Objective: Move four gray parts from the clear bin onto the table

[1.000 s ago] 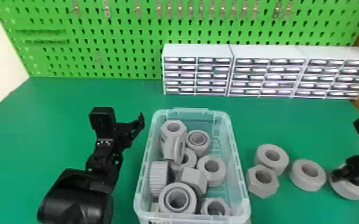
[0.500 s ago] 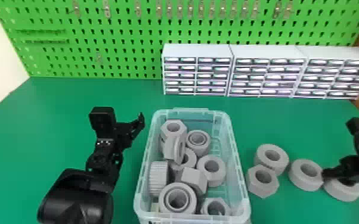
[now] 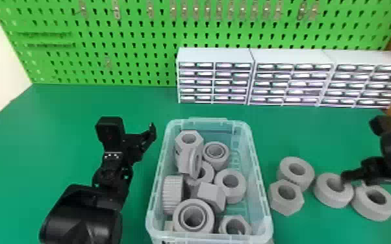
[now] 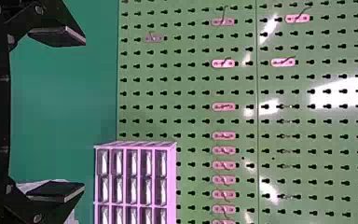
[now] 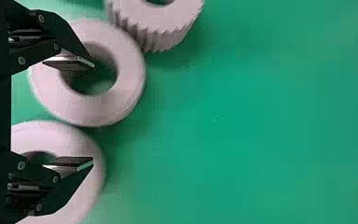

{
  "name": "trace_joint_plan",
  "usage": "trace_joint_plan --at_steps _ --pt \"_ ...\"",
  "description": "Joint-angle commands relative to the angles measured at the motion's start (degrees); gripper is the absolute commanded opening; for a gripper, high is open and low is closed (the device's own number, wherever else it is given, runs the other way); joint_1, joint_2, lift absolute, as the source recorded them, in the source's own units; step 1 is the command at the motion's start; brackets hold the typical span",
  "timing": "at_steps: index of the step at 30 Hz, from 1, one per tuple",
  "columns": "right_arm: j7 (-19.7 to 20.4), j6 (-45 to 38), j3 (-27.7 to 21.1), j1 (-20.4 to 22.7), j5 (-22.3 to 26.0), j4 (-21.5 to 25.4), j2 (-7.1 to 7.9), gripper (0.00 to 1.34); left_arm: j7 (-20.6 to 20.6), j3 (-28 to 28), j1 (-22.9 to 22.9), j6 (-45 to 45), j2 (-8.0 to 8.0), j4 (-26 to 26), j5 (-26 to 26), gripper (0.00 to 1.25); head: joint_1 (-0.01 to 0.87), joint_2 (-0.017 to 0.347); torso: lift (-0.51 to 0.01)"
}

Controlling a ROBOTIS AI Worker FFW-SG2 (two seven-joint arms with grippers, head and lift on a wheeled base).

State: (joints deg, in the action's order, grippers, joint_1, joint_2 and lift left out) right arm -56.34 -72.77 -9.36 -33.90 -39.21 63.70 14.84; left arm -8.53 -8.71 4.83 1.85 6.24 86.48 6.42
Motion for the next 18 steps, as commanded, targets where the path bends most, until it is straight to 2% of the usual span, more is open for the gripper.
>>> trace_joint_plan --at_steps 1,7,11,18 --pt "-0.1 -0.1 0.9 -0.5 1.1 3.3 -0.52 0.8 0.0 0.2 -0.2 0.0 0.0 0.0 0.0 1.07 0.693 0.072 -0.052" --pt "-0.1 -0.5 1.4 -0.2 1.4 9.9 -1.31 0.8 0.0 0.3 -0.2 0.0 0.0 0.0 0.0 1.07 0.693 0.072 -0.052" --pt "-0.1 0.7 0.9 0.4 3.3 13.5 -1.66 0.8 0.0 0.3 -0.2 0.0 0.0 0.0 0.1 1.07 0.693 0.072 -0.052" --pt "0.0 6.4 0.4 0.9 6.7 16.1 -2.27 0.8 0.0 0.3 -0.3 0.0 0.0 0.0 0.1 1.07 0.693 0.072 -0.052"
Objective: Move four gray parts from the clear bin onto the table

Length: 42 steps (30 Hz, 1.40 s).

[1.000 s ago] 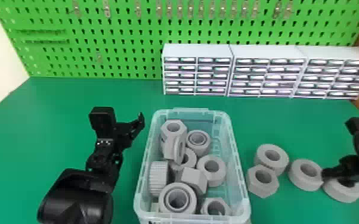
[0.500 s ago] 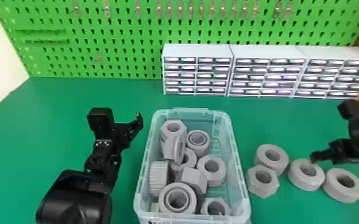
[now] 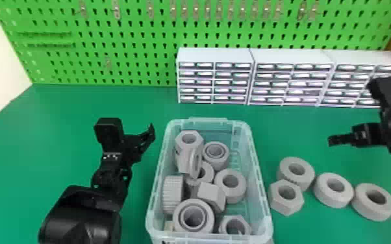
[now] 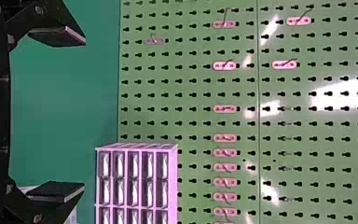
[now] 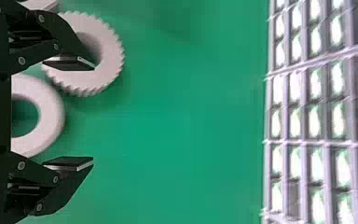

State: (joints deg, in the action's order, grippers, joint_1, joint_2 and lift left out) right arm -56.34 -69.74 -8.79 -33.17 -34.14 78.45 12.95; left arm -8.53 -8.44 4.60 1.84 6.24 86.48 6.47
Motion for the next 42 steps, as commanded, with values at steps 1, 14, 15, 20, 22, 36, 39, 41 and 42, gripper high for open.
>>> trace_joint_plan --at_steps 1,14,15,20,22,36,39,41,42 --pt "0.0 4.7 -0.2 0.2 2.0 1.6 -0.47 0.81 0.0 0.0 0.1 0.0 0.0 0.0 -0.1 1.07 0.693 0.072 -0.052" --pt "12.0 17.5 -4.4 3.8 19.4 5.0 -1.87 0.81 0.0 -0.3 0.0 0.0 0.0 0.0 0.0 1.07 0.693 0.072 -0.052" --pt "13.5 19.3 -4.8 4.4 21.8 5.4 -2.05 0.81 0.0 -0.2 0.0 0.0 0.0 0.0 0.0 1.07 0.693 0.072 -0.052" --pt "18.9 27.6 -5.7 6.9 31.6 6.4 -2.58 0.81 0.0 0.0 -0.2 0.0 0.0 0.0 0.0 1.07 0.693 0.072 -0.052" --pt "19.9 30.5 -5.7 7.5 33.7 6.6 -2.75 0.81 0.0 0.0 -0.2 0.0 0.0 0.0 0.1 1.07 0.693 0.072 -0.052" --pt "33.3 49.2 -4.0 17.4 38.6 17.5 -5.74 0.8 0.0 0.0 0.1 0.0 -0.09 0.0 0.1 1.07 0.693 0.072 -0.052" --pt "36.4 51.0 -4.1 19.6 38.0 19.5 -6.97 0.8 0.0 0.4 0.1 -0.1 -0.18 0.0 0.1 1.07 0.693 0.072 -0.052" --pt "37.8 51.8 -4.6 20.9 37.7 20.2 -7.85 0.8 0.0 0.8 0.1 -0.3 -0.26 0.0 0.1 1.07 0.693 0.072 -0.052" --pt "38.1 51.9 -4.7 21.2 37.7 20.5 -8.11 0.8 0.0 1.1 0.1 -0.5 -0.35 0.0 0.0 1.07 0.693 0.072 -0.052"
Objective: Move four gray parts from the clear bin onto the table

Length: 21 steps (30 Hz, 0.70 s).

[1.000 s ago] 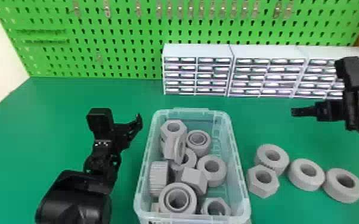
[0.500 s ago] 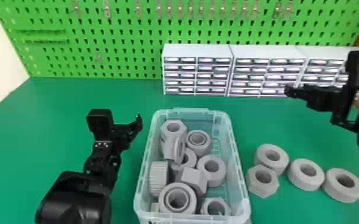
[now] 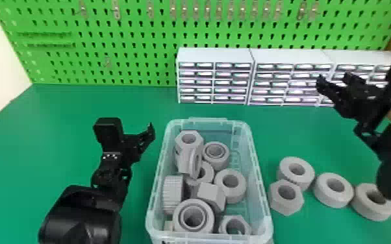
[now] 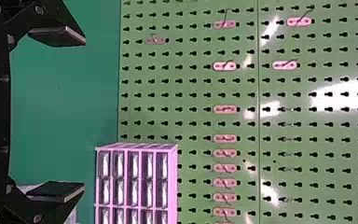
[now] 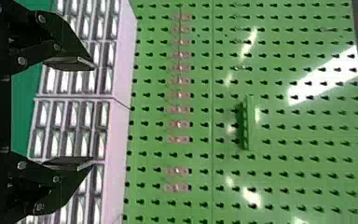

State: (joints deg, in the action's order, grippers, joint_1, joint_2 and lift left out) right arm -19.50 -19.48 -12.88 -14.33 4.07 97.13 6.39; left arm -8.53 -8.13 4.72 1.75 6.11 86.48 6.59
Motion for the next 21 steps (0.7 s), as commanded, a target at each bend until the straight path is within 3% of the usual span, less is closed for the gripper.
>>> trace_joint_plan --at_steps 1,8,21 --pt "1.5 1.7 -0.7 2.7 -0.6 1.9 -1.65 0.8 0.0 0.9 0.0 -0.5 -0.31 0.0 -0.1 1.07 0.693 0.072 -0.052" --pt "3.6 3.9 -0.6 6.9 -3.7 3.9 -2.0 0.78 0.0 2.2 0.3 -1.7 -1.19 0.0 -0.6 1.07 0.693 0.072 -0.052" --pt "8.2 7.3 0.0 12.0 -3.3 5.5 -2.7 0.78 0.0 4.9 -0.4 -2.7 -1.89 1.5 -0.6 1.07 0.693 0.072 -0.052"
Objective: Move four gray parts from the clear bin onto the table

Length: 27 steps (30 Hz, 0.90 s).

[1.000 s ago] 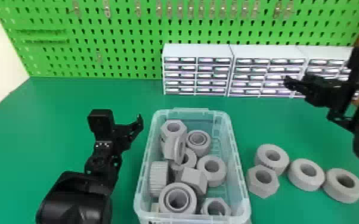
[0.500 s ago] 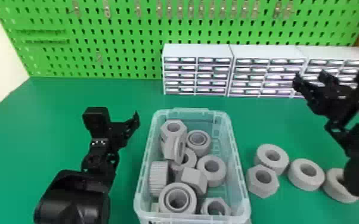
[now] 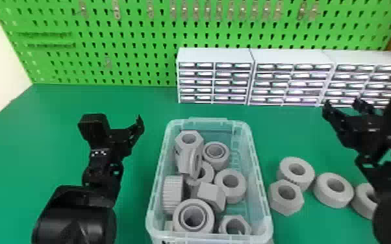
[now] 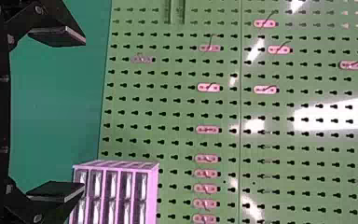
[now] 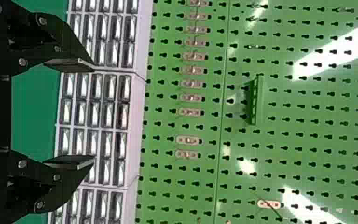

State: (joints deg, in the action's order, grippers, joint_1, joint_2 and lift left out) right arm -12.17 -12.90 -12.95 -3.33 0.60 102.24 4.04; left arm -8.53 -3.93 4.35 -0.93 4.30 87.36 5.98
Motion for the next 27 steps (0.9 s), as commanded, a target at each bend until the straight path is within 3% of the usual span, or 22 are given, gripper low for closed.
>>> trace_joint_plan --at_steps 1,9,27 --pt "1.1 0.7 -0.1 1.1 0.2 0.5 -0.35 0.78 0.0 0.9 0.0 0.0 -0.16 0.6 0.0 1.07 0.693 0.072 -0.052" --pt "2.0 0.2 -0.6 1.7 -0.3 1.1 -0.35 0.78 0.1 2.5 0.2 -1.2 -1.83 0.8 -1.1 1.07 0.693 0.072 -0.052" --pt "2.9 -0.2 0.6 0.9 -1.3 1.2 -0.08 0.78 0.1 2.4 -0.3 -1.2 -2.36 1.2 -2.1 1.07 0.693 0.072 -0.052"
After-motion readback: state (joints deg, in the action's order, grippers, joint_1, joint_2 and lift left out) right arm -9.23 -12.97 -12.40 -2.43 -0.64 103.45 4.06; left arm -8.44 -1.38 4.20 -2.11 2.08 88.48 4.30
